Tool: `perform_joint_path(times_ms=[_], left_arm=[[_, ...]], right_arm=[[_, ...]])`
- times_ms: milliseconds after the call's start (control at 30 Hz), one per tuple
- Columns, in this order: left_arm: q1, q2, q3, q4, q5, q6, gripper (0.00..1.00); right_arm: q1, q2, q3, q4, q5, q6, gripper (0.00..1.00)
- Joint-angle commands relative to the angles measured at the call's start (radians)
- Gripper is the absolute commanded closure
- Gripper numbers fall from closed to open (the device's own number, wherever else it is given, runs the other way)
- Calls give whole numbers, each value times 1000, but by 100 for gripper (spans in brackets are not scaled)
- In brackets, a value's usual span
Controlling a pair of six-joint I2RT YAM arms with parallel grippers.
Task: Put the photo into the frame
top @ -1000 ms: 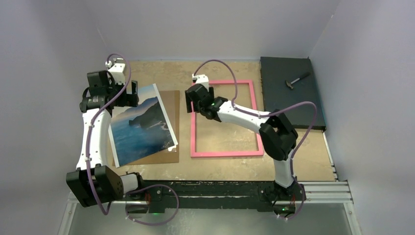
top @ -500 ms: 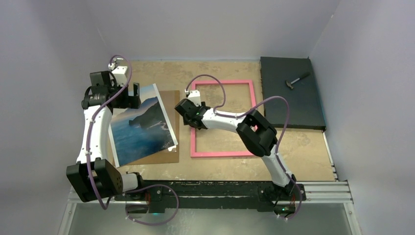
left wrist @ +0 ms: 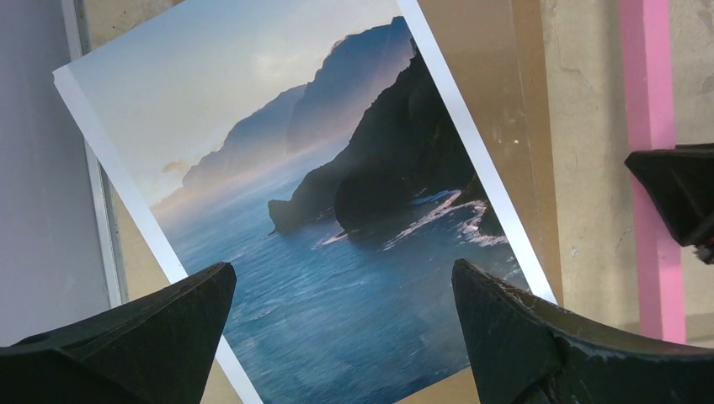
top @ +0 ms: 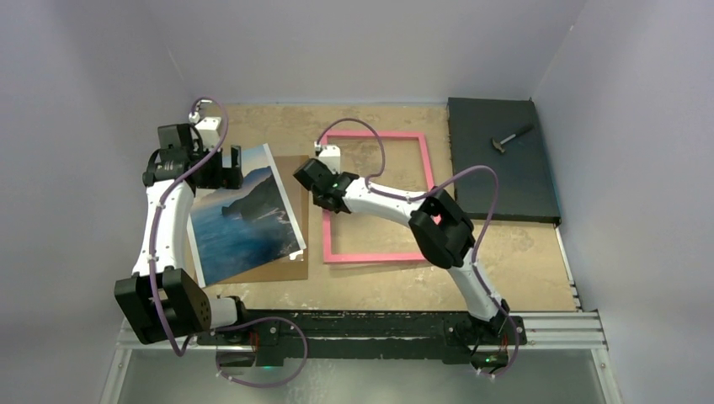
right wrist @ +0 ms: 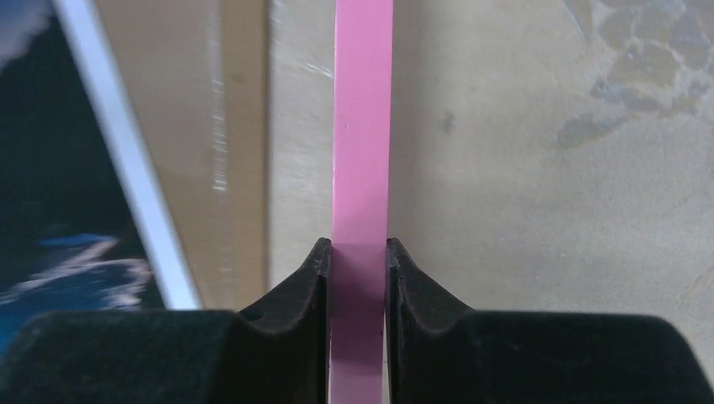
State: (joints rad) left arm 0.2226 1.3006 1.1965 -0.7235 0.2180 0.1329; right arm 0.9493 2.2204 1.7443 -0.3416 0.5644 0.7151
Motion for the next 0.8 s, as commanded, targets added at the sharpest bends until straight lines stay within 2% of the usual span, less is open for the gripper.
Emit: perform_joint_path(times_ms=[0,267,467,633,767], left_arm=[[8,-3,6,-4,6,-8,0],[8,-25,-9,-32,88,9,0],[8,-16,-5,-67,159,2,0],[8,-39,-16,-71,197,-7,0],[8,-42,-27,-68,257,-15,0]], right_arm=[[5,-151,117,-18,-54,16,89],[-1,-321,165,-43,-145,86,90],[-26,-416,158,38,-305,145,91],[-62,-463,83,168,-522,230,93],[-104,-528,-52,370,-653,343,94]])
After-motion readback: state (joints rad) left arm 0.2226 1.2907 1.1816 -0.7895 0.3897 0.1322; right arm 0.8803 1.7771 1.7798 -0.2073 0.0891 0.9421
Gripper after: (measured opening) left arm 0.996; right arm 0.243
